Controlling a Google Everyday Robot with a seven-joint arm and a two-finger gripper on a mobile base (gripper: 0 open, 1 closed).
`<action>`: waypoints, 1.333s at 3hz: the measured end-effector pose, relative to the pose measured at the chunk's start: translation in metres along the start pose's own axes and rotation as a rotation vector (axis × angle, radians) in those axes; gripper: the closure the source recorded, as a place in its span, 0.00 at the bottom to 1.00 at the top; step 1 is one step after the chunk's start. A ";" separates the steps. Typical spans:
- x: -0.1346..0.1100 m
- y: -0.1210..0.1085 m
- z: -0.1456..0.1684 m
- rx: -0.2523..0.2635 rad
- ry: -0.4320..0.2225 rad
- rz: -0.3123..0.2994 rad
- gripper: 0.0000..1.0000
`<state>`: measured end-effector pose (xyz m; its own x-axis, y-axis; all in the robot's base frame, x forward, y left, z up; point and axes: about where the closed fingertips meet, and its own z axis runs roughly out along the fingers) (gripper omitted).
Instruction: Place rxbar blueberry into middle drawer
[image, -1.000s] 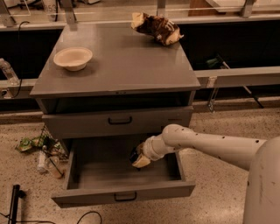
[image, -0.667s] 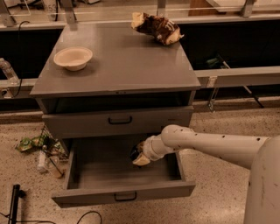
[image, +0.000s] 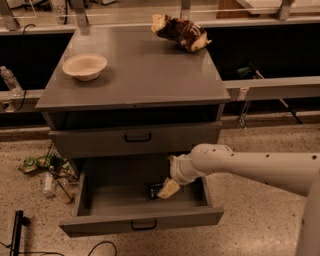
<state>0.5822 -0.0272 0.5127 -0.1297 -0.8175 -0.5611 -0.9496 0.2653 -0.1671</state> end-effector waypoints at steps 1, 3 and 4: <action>0.020 0.009 -0.049 0.061 -0.004 0.077 0.22; 0.001 0.046 -0.095 0.151 -0.192 0.084 0.56; 0.000 0.046 -0.094 0.150 -0.194 0.085 0.36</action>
Offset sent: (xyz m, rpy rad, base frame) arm -0.1268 -0.1310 0.1138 0.3849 -0.2441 -0.3364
